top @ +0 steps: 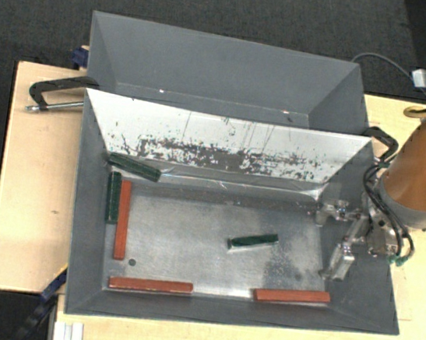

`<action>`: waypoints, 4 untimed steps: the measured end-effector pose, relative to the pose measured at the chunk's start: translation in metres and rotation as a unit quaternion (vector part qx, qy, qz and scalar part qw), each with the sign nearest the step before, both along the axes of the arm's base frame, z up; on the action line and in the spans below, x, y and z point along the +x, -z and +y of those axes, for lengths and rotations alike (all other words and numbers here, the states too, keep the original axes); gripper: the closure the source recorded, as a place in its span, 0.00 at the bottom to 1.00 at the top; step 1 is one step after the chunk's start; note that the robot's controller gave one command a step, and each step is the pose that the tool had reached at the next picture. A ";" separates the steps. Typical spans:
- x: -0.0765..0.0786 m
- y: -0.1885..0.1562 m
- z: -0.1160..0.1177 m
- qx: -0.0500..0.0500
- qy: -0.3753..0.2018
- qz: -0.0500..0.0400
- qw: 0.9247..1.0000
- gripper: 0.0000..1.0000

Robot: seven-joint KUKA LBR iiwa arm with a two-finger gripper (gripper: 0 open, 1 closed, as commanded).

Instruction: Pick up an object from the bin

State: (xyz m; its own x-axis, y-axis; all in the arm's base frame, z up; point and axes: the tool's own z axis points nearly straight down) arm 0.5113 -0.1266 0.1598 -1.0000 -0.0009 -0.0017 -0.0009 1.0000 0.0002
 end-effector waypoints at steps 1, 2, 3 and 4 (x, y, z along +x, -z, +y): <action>0.000 0.000 0.000 0.000 0.000 0.000 1.000 0.00; 0.000 0.022 0.006 -0.001 0.040 -0.004 0.999 0.00; -0.002 0.075 0.016 0.001 0.078 0.000 0.997 0.00; 0.001 0.077 0.065 0.001 0.012 0.001 1.000 1.00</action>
Offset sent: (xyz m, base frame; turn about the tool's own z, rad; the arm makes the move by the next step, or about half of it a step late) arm -0.0068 0.0267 -0.0898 0.2683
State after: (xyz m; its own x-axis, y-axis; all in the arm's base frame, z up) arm 0.5121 -0.0617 0.0823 -0.9997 0.0230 -0.0001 0.0230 0.9997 0.0013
